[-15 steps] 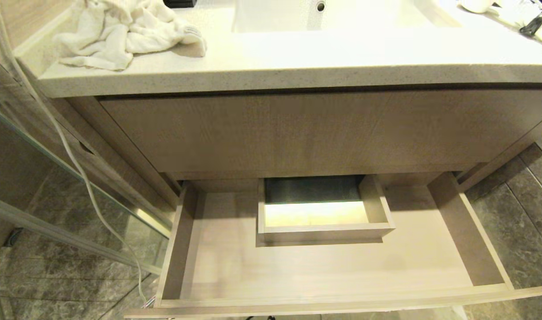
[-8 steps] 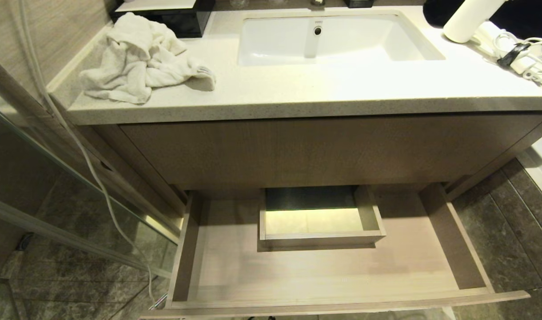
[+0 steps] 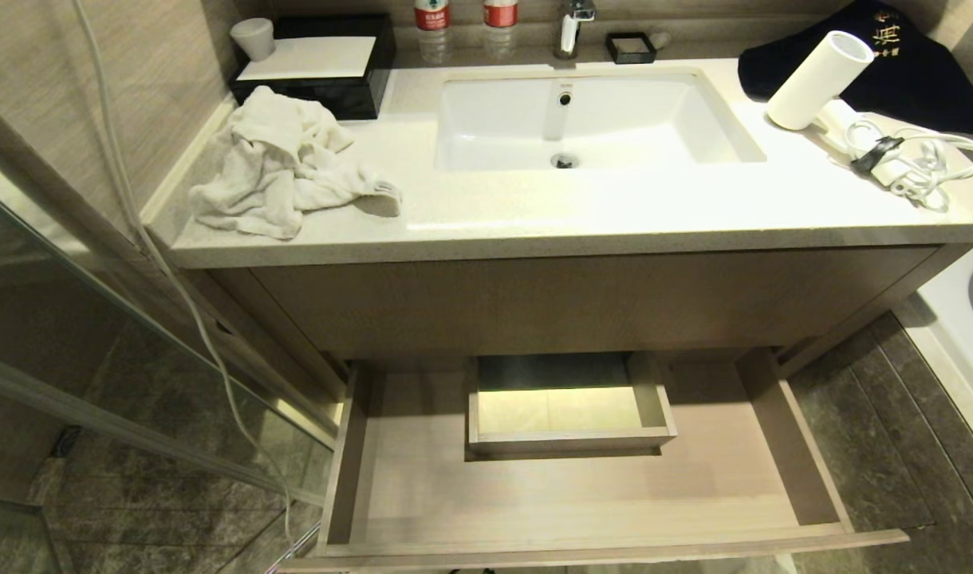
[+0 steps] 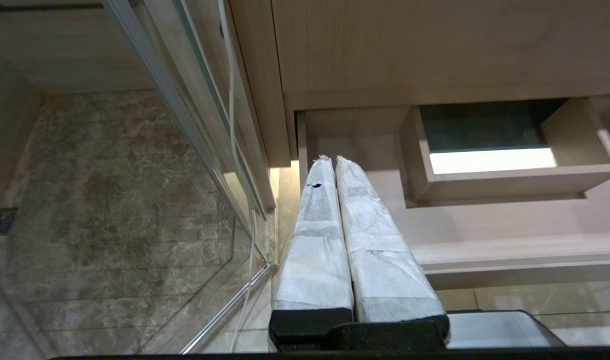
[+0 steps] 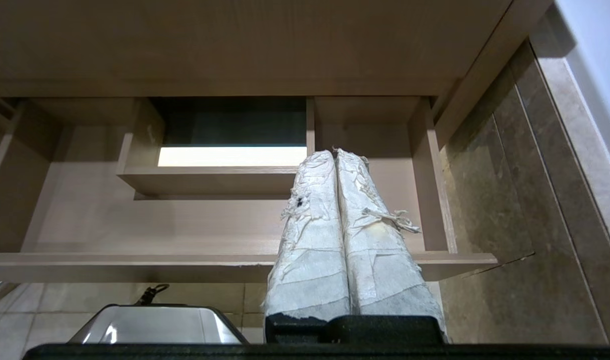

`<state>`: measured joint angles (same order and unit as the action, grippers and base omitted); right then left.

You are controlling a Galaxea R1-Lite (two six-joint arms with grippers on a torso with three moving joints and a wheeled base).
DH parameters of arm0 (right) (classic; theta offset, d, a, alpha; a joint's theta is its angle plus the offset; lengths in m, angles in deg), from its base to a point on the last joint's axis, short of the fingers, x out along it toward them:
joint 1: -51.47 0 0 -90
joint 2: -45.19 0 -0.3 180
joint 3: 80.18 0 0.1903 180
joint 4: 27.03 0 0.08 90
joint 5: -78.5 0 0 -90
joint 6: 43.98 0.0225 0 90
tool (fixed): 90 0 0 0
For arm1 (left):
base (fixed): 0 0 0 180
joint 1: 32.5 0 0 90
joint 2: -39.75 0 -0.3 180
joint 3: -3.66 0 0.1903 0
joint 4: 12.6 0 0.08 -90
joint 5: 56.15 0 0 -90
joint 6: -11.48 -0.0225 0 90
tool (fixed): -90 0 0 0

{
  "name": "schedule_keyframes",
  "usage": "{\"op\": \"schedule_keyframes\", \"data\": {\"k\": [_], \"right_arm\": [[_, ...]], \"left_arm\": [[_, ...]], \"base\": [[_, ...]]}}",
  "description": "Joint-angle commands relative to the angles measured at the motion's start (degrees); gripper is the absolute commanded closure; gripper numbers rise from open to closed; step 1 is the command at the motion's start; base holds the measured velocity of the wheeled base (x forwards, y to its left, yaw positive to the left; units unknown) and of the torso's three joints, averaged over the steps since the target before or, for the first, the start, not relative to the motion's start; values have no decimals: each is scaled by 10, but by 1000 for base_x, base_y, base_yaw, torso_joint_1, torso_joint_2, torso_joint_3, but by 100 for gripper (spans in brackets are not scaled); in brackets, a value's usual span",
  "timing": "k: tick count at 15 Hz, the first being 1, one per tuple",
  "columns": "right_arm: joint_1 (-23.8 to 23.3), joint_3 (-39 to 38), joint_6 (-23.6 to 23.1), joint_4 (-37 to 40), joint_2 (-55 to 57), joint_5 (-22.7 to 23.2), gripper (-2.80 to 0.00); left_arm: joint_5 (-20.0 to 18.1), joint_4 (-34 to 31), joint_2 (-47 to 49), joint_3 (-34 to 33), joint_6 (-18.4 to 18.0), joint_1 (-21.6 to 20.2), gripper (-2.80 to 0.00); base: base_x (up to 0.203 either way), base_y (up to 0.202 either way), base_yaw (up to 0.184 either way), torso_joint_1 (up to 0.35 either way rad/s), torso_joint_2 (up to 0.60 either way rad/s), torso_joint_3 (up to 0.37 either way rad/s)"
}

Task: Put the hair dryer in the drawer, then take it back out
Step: Pick up the hairdryer

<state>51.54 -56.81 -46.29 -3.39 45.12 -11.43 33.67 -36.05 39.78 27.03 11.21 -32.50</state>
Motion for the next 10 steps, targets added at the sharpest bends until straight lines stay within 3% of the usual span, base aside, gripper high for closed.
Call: {"op": "schedule_keyframes", "data": {"k": [1, 5, 10], "right_arm": [[0, 0, -1, 0, 1, 0, 0], [0, 0, -3, -1, 1, 1, 0], [0, 0, -9, 3, 1, 5, 0]], "left_arm": [[0, 0, 1, -1, 0, 0, 0], [0, 0, 1, -1, 0, 0, 0], [0, 0, 1, -1, 0, 0, 0]], "base": [[0, 0, 0, 300, -619, -315], [0, 0, 0, 220, -441, -222], [0, 0, 0, 11, -20, -12]]}}
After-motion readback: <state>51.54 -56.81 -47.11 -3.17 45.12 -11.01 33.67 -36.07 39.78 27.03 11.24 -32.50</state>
